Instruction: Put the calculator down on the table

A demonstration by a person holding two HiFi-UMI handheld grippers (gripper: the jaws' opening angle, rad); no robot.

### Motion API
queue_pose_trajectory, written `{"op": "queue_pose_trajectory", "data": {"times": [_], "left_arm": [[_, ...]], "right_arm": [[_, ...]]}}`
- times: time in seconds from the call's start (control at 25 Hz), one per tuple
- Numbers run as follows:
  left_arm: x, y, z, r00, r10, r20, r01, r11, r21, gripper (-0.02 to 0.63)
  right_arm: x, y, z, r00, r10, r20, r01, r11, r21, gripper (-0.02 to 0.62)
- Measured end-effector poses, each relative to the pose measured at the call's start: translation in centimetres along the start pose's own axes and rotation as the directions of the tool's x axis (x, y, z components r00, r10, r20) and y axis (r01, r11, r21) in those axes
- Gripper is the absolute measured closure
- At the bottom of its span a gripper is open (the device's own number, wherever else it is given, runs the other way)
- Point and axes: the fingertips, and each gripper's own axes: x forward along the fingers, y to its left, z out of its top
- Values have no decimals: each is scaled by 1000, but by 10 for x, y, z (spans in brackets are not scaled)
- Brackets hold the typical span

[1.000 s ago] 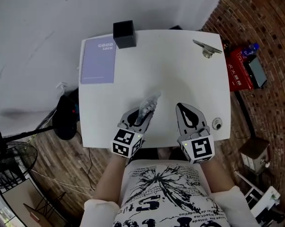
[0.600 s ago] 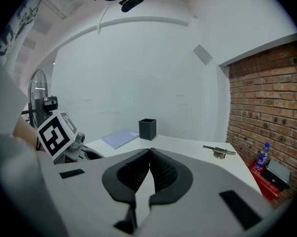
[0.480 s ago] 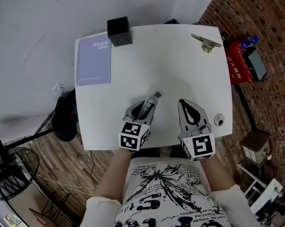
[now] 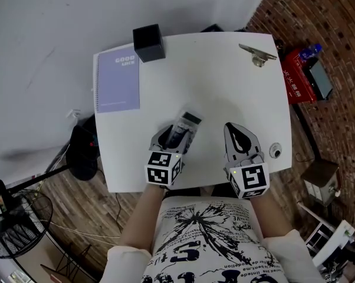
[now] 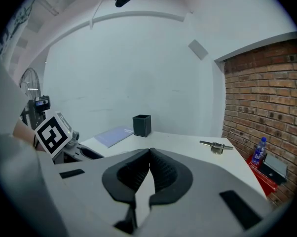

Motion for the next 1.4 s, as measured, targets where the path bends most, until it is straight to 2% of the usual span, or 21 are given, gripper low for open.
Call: {"op": "queue_pose_trajectory", "data": {"times": [0.08,0.2,0.36,0.44,0.68,0.8,1.04,1.12,1.24,1.4], "left_arm": [[2,9,-3,1000,18,-15,-18,1000,-5,384],[4,21,-5,997,60,-41,-58,997,44,376],[1,20,0,998,44,-44,-39,993,110,362],[-5,19,9,999,36,-20,-33,991,129,362],[-49,6,61,992,30,120,-56,973,226,367],[-84,-10,97,970,26,240,-87,966,245,407],[-155,-47,152,901,23,433,-145,957,250,534],[-175,-57,164,879,19,476,-152,958,243,571],[-200,-71,176,853,10,522,-158,958,240,589],[-224,-87,182,840,-15,543,-147,956,253,592]], "right_arm": [[3,-1,0,1000,-10,-4,10,1000,7,581],[7,-1,1,1000,-23,-9,23,1000,10,581],[6,0,3,999,-46,-14,46,999,9,581],[4,2,5,998,-55,-12,55,998,5,581],[-17,8,23,999,-40,29,41,999,-17,581],[-30,5,41,997,-19,69,22,999,-36,581],[-60,-3,82,988,1,155,12,996,-88,581],[-71,-5,97,982,3,188,18,994,-110,581],[-87,-8,117,974,10,228,20,992,-127,581],[-106,-5,131,964,40,264,-6,991,-131,583]]}}
